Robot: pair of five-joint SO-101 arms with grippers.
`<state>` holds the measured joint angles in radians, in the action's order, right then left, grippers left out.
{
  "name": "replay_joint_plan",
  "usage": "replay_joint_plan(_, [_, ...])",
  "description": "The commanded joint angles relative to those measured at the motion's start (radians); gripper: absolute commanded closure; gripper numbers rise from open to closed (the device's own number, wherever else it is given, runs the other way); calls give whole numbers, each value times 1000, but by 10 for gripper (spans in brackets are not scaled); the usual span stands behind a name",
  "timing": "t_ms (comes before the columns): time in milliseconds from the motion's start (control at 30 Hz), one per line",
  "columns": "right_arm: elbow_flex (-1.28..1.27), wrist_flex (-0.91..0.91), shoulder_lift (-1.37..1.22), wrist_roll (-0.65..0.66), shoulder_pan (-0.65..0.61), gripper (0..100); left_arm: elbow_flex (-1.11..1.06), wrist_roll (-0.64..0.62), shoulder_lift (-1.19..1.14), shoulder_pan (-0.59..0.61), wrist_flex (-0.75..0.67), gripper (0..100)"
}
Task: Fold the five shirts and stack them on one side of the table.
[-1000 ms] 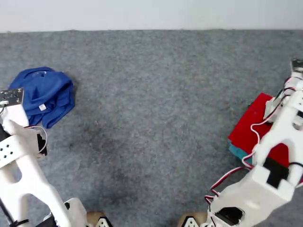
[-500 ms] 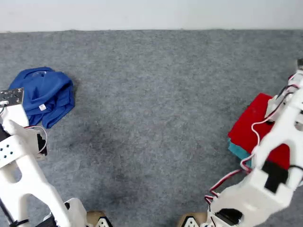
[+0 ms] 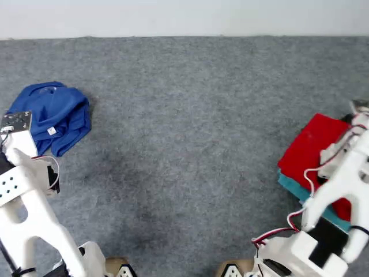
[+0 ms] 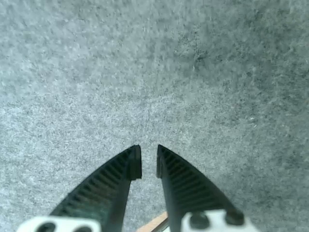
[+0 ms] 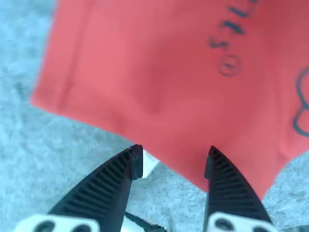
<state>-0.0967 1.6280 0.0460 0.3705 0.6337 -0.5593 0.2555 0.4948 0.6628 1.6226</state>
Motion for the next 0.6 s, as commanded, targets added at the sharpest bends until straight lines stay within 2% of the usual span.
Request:
replay_joint_plan(0, [-11, -39, 42, 17, 73, 786, -5, 15, 14, -8, -14, 927])
replay_joint_plan(267, [-28, 7, 33, 18, 124, 786, -5, 15, 14, -8, -14, 927])
replay_joint_plan(567, [-305, -160, 53, 18, 111, 786, -5, 15, 14, -8, -14, 927])
